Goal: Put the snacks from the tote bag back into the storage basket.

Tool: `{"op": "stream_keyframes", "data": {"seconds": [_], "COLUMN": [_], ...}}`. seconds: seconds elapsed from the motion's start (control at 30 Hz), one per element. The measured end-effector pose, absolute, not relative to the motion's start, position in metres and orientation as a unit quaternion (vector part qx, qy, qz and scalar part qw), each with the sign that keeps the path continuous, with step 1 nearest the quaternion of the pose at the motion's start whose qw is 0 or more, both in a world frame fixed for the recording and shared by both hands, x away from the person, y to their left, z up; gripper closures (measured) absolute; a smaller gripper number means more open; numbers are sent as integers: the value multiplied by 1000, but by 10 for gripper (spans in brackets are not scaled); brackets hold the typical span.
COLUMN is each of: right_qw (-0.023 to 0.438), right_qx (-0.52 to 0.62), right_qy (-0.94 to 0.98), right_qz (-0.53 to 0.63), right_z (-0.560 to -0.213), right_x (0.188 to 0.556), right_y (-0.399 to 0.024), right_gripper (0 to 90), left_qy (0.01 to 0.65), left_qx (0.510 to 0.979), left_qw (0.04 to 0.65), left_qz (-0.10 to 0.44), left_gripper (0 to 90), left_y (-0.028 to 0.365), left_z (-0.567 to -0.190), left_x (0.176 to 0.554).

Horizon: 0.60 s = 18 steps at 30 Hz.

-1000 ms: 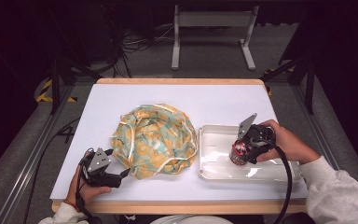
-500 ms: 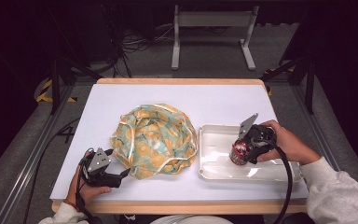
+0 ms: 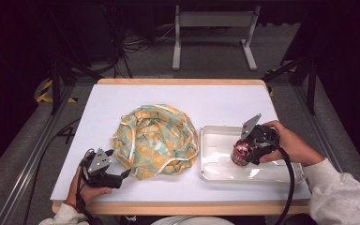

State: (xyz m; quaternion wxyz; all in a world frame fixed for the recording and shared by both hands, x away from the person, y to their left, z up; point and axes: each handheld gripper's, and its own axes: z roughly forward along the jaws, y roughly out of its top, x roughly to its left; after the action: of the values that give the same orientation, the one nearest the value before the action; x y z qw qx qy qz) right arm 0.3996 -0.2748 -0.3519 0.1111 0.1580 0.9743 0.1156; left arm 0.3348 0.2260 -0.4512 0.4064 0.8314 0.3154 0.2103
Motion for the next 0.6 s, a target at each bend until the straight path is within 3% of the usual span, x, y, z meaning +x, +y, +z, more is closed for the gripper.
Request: {"op": "stream_keyframes", "data": {"seconds": [0.6], "right_qw": [122], "right_qx": [199], "right_qy": [955], "right_qz": [184], "right_z": [-345], "right_x": [395], "right_y": [-286], "right_gripper": [209], "left_qy": [314], "left_qx": [831], "left_qw": [408], "left_qz": [210], "left_gripper": [62], "left_y": [226], "left_z": [-451], "left_x": [335]}}
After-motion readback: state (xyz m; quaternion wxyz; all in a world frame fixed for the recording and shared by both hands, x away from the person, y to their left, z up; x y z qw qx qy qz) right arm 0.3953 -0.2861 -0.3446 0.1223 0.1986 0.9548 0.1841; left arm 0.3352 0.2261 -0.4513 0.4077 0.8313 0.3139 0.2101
